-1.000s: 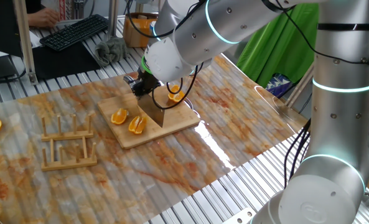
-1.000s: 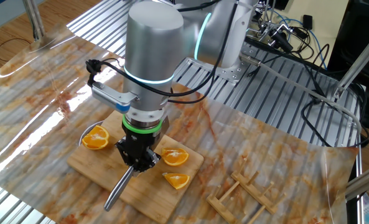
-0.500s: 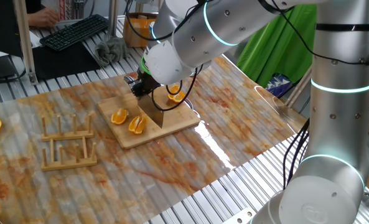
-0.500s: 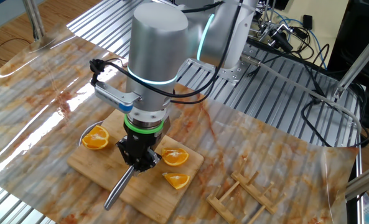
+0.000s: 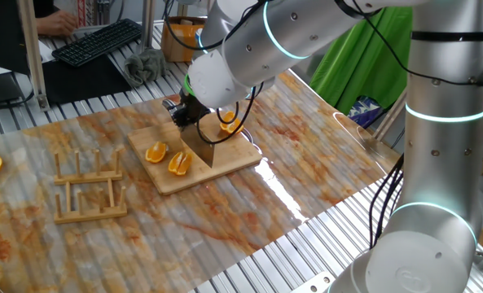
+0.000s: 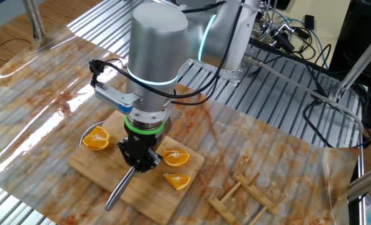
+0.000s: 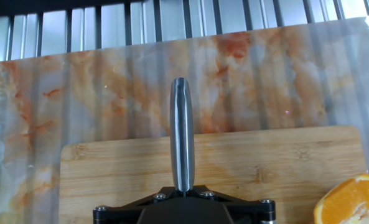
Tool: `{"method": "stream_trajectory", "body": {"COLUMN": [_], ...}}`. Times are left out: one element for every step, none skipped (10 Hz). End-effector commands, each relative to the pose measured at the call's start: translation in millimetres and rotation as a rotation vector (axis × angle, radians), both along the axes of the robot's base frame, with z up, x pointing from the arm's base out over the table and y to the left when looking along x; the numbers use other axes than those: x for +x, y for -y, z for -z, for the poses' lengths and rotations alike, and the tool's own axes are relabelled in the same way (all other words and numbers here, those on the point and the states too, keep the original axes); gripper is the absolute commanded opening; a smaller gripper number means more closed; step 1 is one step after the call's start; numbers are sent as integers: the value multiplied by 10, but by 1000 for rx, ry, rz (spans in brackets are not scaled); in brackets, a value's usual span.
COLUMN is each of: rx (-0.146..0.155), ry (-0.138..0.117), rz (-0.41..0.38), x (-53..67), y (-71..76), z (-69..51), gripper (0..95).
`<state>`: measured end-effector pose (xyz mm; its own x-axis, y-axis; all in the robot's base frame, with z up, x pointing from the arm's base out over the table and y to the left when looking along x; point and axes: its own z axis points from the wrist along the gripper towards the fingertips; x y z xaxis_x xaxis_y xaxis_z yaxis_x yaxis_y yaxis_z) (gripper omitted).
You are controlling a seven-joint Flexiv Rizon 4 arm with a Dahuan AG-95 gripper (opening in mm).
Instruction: Chop the orange
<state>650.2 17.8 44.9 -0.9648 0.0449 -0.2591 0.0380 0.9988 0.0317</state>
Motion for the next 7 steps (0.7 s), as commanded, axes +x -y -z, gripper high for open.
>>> {"method": "stream_trajectory", "body": {"rx": [-5, -1, 2, -1, -1, -3, -2], "ry": [1, -2, -2, -3, -3, -7, -32], "rz": [0, 2, 1, 2, 4, 10, 18], "x": [-9, -12, -13, -15, -18, -26, -43], "y": [3, 2, 1, 0, -3, -6, -1], "z": [3, 3, 4, 5, 8, 10, -9], "gripper": [0, 0, 0, 0, 0, 0, 190]}}
